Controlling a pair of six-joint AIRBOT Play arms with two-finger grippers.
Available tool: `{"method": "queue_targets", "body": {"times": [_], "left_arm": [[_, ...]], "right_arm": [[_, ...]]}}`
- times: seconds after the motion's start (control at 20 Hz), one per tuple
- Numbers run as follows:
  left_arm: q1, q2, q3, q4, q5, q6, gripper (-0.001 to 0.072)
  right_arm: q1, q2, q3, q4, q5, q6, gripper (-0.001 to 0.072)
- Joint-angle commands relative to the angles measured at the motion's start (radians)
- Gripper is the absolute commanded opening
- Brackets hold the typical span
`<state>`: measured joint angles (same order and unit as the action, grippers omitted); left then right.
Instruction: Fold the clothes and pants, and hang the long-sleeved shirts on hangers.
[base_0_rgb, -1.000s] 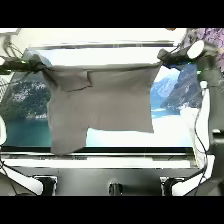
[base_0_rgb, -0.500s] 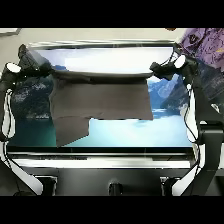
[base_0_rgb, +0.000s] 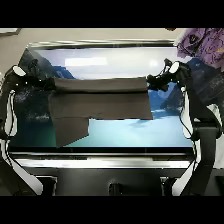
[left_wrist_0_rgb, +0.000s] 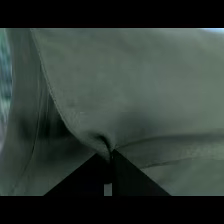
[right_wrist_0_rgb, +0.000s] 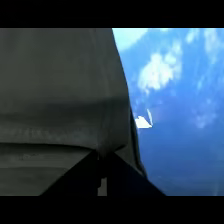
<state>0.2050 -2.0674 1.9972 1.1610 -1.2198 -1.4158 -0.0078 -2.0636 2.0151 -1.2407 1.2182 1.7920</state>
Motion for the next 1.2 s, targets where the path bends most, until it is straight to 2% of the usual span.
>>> {"method": "queue_targets", "body": {"times": [0.0, 0.05, 0.1, 0.15, 0.2, 0.25, 0.3, 0.55, 0.7, 0.8, 0.9, 1.0, 1.15], "left_arm": [[-0.001, -0.027, 0.000, 0.026, -0.045, -0.052, 0.0022], [-0.001, -0.032, 0.000, 0.026, -0.045, -0.063, 0.0030], [-0.001, -0.032, 0.000, 0.025, -0.045, -0.084, 0.0092], [0.000, -0.031, 0.004, 0.025, -0.047, -0.115, 0.0242], [0.002, -0.026, 0.015, 0.025, -0.056, -0.151, 0.0483], [0.008, -0.013, 0.026, 0.016, -0.060, -0.163, 0.0622], [0.020, 0.011, 0.032, 0.003, -0.059, -0.163, 0.0626], [0.155, 0.227, -0.042, -0.012, -0.152, -0.152, 0.0624], [0.239, 0.409, -0.351, -0.014, -0.144, -0.125, 0.0624], [0.274, 0.554, -0.645, -0.048, -0.057, -0.083, 0.0624], [0.303, 0.689, -0.924, -0.155, 0.055, -0.019, 0.0624], [0.324, 0.784, -1.138, -0.262, 0.128, 0.063, 0.0624], [0.329, 0.821, -1.316, -0.359, 0.135, 0.165, 0.0624]], "right_arm": [[0.000, -0.036, 0.000, 0.020, 0.050, 0.000, 0.0044], [0.000, -0.044, 0.000, 0.031, 0.058, 0.000, 0.0085], [0.000, -0.050, 0.000, 0.039, 0.066, 0.000, 0.0125], [0.000, -0.052, 0.000, 0.045, 0.074, 0.000, 0.0173], [0.000, -0.048, 0.000, 0.050, 0.085, 0.000, 0.0258], [-0.001, -0.037, 0.001, 0.049, 0.099, -0.004, 0.0367], [-0.002, -0.016, 0.001, 0.043, 0.117, -0.036, 0.0453], [-0.054, 0.164, 0.000, -0.177, 0.287, -0.214, 0.0473], [-0.192, 0.275, -0.074, -0.062, 0.296, -0.264, 0.0473], [-0.283, 0.343, -0.211, 0.105, 0.304, -0.330, 0.0474], [-0.343, 0.397, -0.368, 0.235, 0.310, -0.383, 0.0475], [-0.357, 0.431, -0.506, 0.277, 0.305, -0.421, 0.0475], [-0.354, 0.439, -0.628, 0.346, 0.283, -0.439, 0.0475]]}}
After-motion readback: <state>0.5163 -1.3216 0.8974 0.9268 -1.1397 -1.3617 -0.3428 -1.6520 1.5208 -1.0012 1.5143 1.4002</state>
